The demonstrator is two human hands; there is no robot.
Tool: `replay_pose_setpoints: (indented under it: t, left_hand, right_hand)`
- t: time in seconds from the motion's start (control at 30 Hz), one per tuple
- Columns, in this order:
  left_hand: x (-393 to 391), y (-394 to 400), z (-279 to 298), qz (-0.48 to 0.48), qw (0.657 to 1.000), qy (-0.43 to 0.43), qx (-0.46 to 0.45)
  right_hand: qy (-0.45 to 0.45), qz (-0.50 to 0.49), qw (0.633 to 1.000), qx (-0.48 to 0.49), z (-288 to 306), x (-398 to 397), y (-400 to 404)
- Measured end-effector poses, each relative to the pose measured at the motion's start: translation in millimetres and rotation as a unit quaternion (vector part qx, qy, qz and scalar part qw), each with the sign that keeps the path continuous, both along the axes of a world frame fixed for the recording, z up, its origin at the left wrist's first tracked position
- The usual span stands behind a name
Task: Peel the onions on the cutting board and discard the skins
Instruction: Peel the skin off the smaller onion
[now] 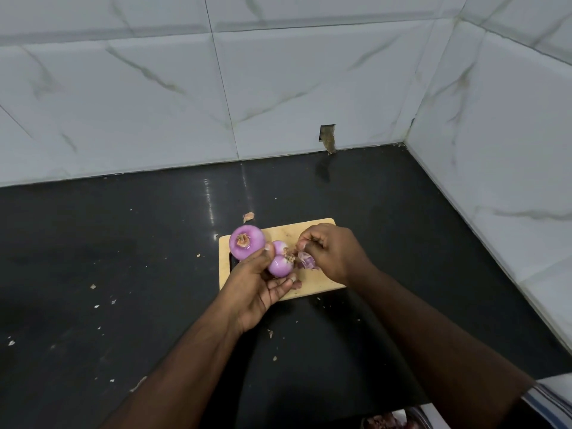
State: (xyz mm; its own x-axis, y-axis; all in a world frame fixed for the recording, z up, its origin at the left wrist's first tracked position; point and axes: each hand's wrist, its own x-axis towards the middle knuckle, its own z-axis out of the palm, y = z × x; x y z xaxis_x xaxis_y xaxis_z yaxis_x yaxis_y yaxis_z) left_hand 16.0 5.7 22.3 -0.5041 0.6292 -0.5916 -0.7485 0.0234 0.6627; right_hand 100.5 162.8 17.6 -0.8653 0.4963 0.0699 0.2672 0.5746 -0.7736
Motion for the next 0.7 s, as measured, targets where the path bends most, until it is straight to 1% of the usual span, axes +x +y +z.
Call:
replay_pose_setpoints:
  t: [0.07,0.17,0.23,0.33,0.4,0.43,0.47,0.5,0.53,0.57,0.7]
  left_hand:
    - [-0.6,-1.4,-0.4,0.002,1.0,-0.002,0.003]
    - [-1.3,-1.7,0.4,0.008,1.0,0.003,-0.001]
    - [-1.4,-0.9,1.2,0.011,1.0,0.004,-0.004]
    - [-2.0,0.2,1.8,0.014,1.0,0.006,-0.008]
    - [-2.7,0.7,1.2,0.016,1.0,0.005,-0.007]
    - [-3.2,0.9,1.0,0.016,1.0,0.004,-0.006]
    - [-3.2,1.2,1.0,0.015,1.0,0.003,-0.003]
    - [-3.3,1.9,0.1,0.013,1.0,0.003,0.002]
    - [-3.0,2.9,-0.7,0.011,1.0,0.004,0.006]
    - [-2.1,3.8,-1.6,0.009,1.0,0.01,0.01]
    - [4.4,8.6,-10.8,0.017,0.997,0.07,0.036]
  right_hand:
    - [-0.027,-0.01,0.999,0.039,1.3,-0.5,6.3]
    - [-0.068,0.027,0.995,0.065,5.9,0.4,11.0]
    - [-0.066,0.028,0.994,0.082,10.1,-0.2,11.6]
    - [-0.038,-0.024,0.995,0.093,13.9,-0.9,10.8]
    - [-0.051,-0.011,0.991,0.126,14.7,-1.5,11.8]
    - [-0.057,0.008,0.992,0.11,13.7,-1.6,11.9]
    - [-0.057,0.019,0.997,0.045,13.0,-1.1,9.6]
    - [-0.049,0.023,0.997,-0.049,12.0,-0.9,4.8]
    - [-0.034,0.014,0.989,-0.141,9.9,-1.2,-1.0]
    - [-0.014,-0.012,0.98,-0.2,6.1,-1.2,-7.5]
    - [0.041,-0.125,0.947,-0.293,-0.6,-1.4,-25.9]
